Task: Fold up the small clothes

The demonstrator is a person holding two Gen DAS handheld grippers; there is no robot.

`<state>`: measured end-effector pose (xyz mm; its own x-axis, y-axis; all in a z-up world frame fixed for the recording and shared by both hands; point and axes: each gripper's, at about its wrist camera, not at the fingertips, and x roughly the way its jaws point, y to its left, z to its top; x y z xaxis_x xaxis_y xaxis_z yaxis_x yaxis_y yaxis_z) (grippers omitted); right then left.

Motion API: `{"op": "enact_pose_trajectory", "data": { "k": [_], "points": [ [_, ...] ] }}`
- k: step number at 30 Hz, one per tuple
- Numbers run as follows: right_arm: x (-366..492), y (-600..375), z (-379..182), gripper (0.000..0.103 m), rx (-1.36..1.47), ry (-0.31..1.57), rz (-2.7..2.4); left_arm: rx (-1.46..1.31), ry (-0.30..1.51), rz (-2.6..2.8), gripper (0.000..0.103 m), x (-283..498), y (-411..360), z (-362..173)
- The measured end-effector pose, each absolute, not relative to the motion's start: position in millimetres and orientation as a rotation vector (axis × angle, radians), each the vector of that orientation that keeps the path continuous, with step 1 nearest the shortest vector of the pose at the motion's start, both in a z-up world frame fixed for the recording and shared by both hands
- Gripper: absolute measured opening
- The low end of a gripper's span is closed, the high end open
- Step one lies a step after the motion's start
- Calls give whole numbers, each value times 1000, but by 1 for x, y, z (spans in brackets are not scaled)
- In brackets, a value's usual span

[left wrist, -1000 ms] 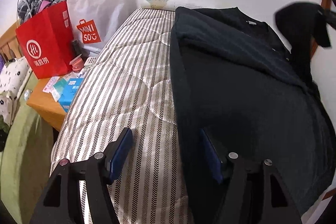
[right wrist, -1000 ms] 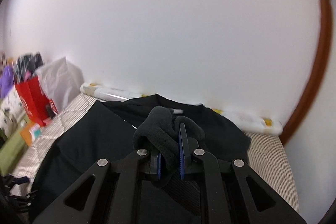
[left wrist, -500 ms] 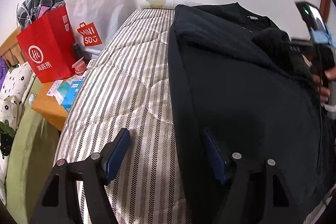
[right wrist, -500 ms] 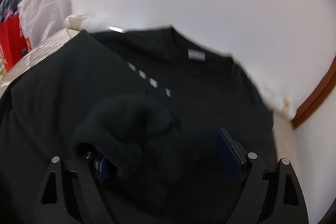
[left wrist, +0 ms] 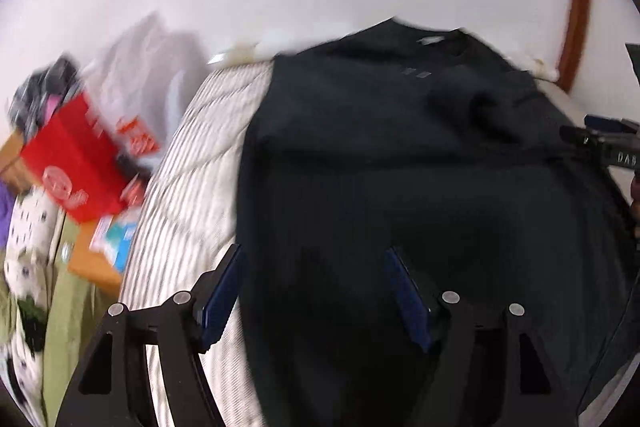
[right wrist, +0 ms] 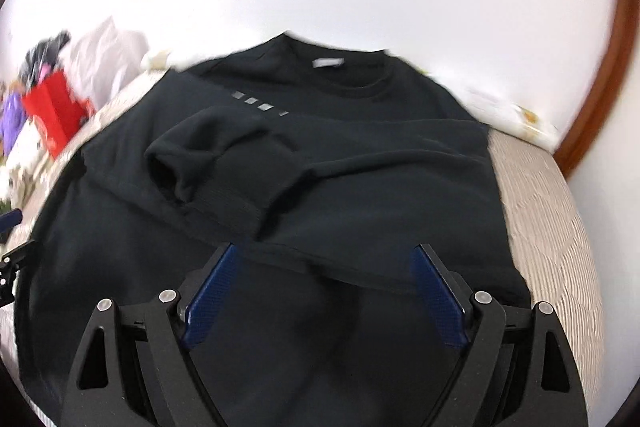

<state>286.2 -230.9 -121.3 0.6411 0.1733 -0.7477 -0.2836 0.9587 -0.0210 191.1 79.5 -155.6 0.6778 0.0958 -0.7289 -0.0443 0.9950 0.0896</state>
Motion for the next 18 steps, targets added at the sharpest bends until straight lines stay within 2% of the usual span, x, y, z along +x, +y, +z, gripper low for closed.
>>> {"op": "enact_pose_trajectory", "data": {
  "k": [4,6,10,12,18],
  "points": [
    [286,-276,-121,86,3,833,217,82,798,-2,69,221,41,-138],
    [284,-291,-122,78,-5,807,164,102,790,-18,69,234,23,-135],
    [284,-312,-134,71,-31,783,99,207,761,-46,69,257,-15,-135],
    [288,-320,-142,63,-3,791,107,272,757,-24,69,269,-31,-140],
    [302,-328,-165,62,51,824,120,424,794,-23,69,296,-70,-160]
  ]
}}
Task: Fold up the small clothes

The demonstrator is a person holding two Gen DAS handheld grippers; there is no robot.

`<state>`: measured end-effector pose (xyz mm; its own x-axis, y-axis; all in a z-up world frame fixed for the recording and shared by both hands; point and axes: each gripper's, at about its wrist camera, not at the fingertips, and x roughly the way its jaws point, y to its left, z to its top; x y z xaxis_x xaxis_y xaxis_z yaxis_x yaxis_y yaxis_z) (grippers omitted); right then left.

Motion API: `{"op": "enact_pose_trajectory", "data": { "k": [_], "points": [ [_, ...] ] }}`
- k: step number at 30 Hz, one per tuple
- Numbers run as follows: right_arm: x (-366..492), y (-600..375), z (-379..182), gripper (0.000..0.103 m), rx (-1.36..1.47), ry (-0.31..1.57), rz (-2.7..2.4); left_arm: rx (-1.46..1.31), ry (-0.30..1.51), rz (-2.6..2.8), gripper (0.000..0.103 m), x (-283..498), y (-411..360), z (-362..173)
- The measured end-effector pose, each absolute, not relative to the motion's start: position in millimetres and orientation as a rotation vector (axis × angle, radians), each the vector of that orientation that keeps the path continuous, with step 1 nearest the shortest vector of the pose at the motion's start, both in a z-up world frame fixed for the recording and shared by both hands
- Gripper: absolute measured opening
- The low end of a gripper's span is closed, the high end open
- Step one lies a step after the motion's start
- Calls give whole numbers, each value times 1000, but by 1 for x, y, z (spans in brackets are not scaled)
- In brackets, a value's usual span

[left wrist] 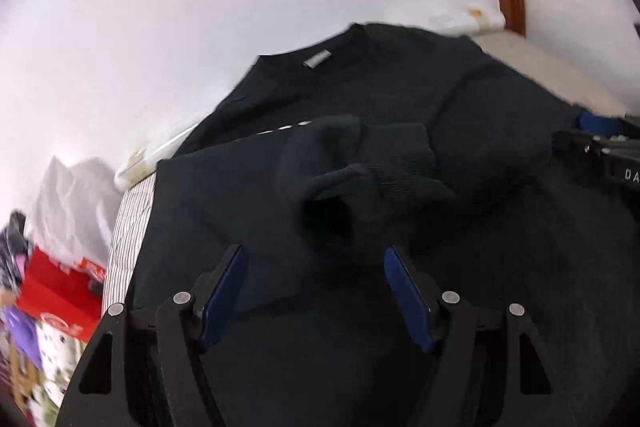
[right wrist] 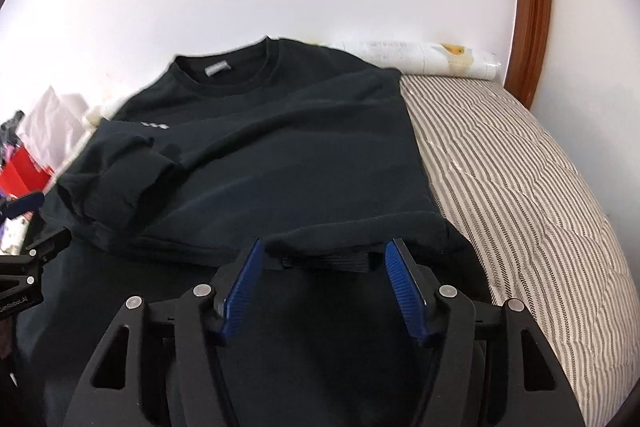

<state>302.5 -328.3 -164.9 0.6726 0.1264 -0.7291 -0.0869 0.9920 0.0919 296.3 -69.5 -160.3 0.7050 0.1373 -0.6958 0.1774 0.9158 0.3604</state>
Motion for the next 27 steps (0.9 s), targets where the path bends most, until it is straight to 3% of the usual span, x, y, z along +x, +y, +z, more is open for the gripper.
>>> {"op": "enact_pose_trajectory", "data": {
  "k": [9,18,27],
  "points": [
    [303,-332,-173,62,75,824,122,675,674,111,71,322,-112,-182],
    [308,-331,-181,61,89,861,131,149,695,135,71,336,-22,-126],
    [307,-333,-182,60,103,863,157,137,722,259,71,317,55,-132]
  ]
}}
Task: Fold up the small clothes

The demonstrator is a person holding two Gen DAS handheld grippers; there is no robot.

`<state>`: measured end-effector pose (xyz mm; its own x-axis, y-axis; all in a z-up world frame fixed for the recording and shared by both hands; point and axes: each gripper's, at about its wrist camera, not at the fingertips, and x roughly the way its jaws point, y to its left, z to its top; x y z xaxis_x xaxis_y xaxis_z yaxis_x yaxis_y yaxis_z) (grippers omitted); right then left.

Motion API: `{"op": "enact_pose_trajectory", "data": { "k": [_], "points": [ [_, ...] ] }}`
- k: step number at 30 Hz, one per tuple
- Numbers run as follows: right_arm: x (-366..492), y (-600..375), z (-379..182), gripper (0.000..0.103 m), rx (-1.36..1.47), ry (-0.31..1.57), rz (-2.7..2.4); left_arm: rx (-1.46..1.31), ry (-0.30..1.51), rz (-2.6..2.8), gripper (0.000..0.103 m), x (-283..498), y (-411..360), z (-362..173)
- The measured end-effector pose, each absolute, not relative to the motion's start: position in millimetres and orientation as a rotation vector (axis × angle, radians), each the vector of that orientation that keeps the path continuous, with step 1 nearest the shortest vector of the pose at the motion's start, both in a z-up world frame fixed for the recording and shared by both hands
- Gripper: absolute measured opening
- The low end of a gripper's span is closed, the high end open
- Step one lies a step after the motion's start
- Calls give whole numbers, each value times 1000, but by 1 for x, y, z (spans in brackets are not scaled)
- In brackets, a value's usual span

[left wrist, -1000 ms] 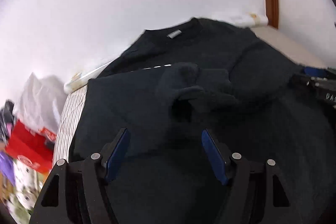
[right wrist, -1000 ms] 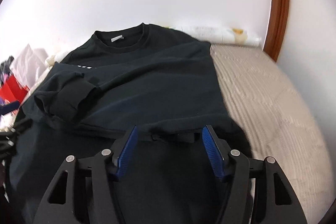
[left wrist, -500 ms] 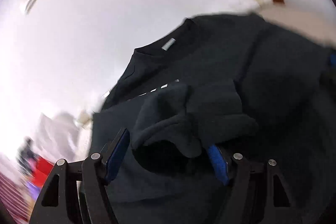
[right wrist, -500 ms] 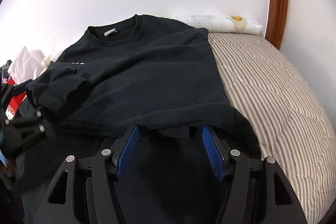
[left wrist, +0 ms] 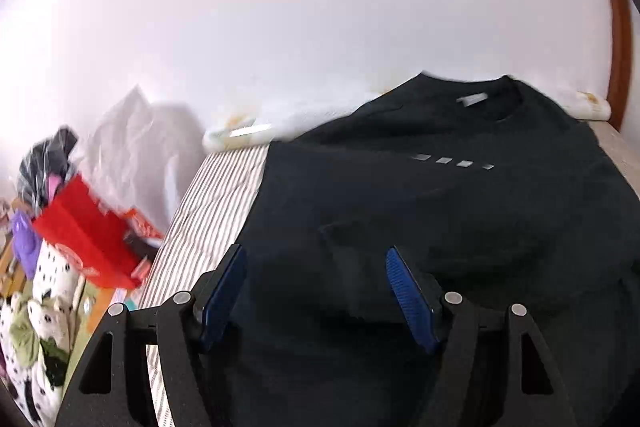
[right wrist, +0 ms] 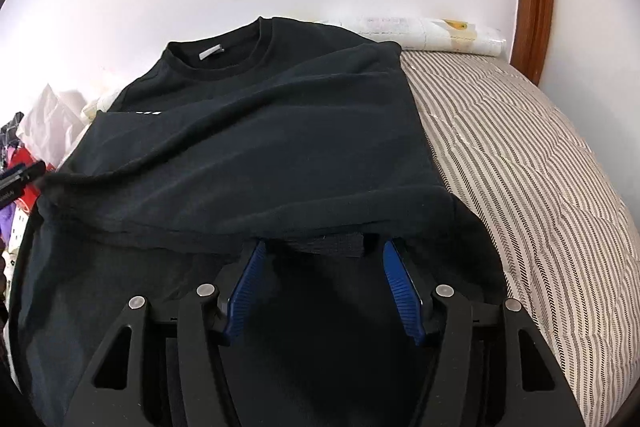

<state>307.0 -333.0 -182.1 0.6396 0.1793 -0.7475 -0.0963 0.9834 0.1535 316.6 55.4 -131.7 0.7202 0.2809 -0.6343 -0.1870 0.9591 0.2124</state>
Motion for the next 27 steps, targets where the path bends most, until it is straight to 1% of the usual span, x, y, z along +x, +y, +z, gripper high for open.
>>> {"op": "enact_pose_trajectory", "data": {
  "k": [7,10,12,13,14,16,18,19,21,22,27],
  "points": [
    [296,-332,-173,60,102,795,203,-29,803,202,71,319,106,-152],
    [298,-328,-175,60,85,809,206,-78,822,168,68,322,119,-156],
    [298,-328,-176,60,88,812,207,-106,843,148,62,329,125,-161],
    [298,-329,-175,60,92,810,207,-119,854,133,56,331,126,-164],
    [298,-329,-175,60,95,809,208,-133,864,117,53,334,127,-166],
    [297,-330,-175,60,99,806,213,-156,870,106,52,339,128,-171],
    [296,-331,-175,60,106,799,220,-165,875,106,47,345,130,-177],
    [294,-332,-174,60,113,790,228,-182,877,100,39,346,130,-179],
    [292,-334,-172,60,125,772,237,-220,877,97,25,346,132,-180],
    [290,-335,-170,60,130,760,235,-213,877,108,12,346,130,-178],
    [287,-342,-150,60,149,746,188,-196,776,83,11,335,129,-139]
  ]
}}
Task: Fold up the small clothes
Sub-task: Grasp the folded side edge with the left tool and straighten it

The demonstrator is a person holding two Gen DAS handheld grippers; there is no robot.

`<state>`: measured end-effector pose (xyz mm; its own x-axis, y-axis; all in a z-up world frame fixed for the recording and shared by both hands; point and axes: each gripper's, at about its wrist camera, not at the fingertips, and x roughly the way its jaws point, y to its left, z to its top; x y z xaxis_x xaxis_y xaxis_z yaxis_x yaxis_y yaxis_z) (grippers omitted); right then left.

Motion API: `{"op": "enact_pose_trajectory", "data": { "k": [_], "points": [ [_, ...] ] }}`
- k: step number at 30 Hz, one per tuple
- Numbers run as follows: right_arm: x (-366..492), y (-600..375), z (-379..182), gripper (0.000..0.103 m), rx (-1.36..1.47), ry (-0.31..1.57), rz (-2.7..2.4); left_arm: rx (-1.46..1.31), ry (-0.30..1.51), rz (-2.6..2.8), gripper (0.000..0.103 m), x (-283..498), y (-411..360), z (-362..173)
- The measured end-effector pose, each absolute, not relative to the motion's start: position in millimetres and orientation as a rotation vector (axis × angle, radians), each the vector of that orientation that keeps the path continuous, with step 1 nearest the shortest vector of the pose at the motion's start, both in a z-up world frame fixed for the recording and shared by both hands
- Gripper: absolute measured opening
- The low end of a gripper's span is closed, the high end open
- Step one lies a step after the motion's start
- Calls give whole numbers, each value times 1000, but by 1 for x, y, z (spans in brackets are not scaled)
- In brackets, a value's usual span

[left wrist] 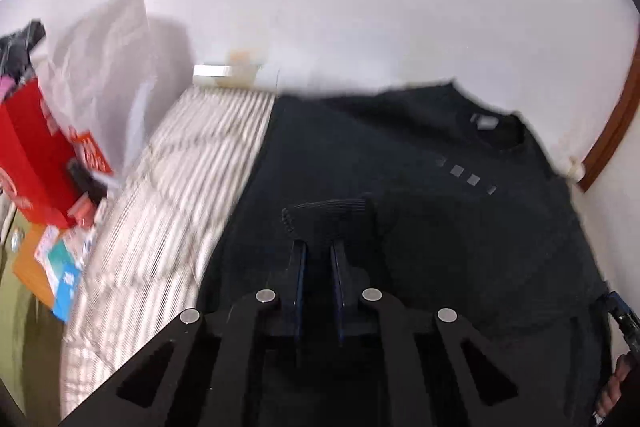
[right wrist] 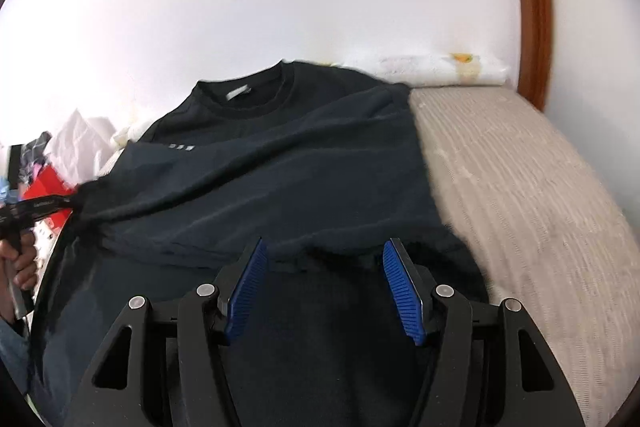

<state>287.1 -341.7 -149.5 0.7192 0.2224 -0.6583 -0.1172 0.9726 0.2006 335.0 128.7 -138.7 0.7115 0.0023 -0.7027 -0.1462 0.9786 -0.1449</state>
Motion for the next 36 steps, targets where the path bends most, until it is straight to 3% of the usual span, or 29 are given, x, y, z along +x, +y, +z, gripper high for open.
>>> {"op": "enact_pose_trajectory", "data": {
  "k": [7,15,26,36],
  "points": [
    [306,-352,-122,60,94,717,55,-140,737,104,11,346,131,-128],
    [344,-363,-173,58,95,893,-47,-100,858,156,12,361,131,-166],
    [297,-370,-152,54,81,826,-67,-11,814,185,15,330,115,-144],
    [225,-371,-140,52,60,880,-50,-11,750,132,15,250,92,-113]
  ]
}}
